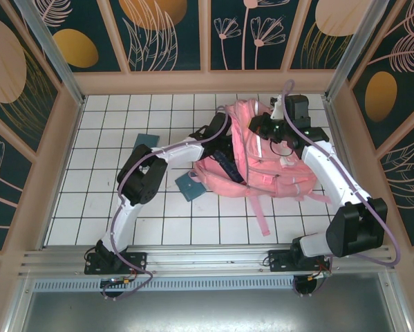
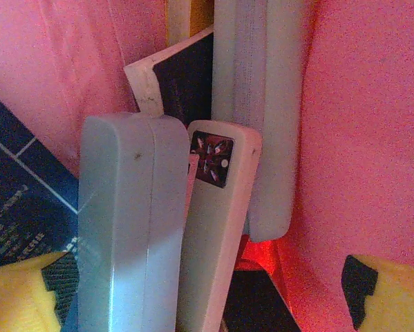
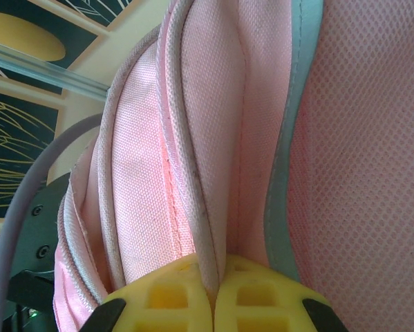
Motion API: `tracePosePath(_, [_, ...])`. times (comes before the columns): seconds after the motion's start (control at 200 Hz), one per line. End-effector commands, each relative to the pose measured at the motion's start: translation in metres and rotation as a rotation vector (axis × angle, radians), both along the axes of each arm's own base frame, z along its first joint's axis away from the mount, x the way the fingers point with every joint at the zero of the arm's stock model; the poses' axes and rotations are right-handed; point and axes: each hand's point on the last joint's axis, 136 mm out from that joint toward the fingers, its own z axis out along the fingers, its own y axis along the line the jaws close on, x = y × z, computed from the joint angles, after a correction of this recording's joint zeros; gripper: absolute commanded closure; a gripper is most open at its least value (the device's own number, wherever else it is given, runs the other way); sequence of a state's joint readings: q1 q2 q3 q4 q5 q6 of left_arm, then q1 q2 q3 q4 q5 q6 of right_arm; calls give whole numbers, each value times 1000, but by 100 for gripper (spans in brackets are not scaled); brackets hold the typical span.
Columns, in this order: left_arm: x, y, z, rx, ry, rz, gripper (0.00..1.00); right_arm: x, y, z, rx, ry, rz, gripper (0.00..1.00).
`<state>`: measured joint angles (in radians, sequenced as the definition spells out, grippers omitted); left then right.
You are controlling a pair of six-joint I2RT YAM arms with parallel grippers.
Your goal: Pack books, pencil case, and school supplies into a backpack
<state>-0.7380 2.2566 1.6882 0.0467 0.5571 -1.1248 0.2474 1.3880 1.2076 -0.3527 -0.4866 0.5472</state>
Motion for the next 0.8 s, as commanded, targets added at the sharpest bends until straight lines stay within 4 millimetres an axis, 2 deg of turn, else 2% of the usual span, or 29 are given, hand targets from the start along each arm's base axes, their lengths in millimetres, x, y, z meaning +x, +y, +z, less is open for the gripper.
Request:
tracePosePath(0.0, [0,8,23,14,-55,4,1,1,7,68,47,-219,44,100])
tracePosePath(0.305, [-2,30,34,94,-73,33,2,0,-1,66,22,-221,22,100])
tracePosePath(0.495, [-6,51,53,92,-112,44,1,1,-8,59,3,-207,4,100])
tracePosePath(0.626, [-10,76,63,119,-140,70,1,1,-14,54,-23,-200,-14,100])
tracePosePath(0.796, [-19,131,59,255,-157,151,1,1,-23,44,-75,-191,-45,100])
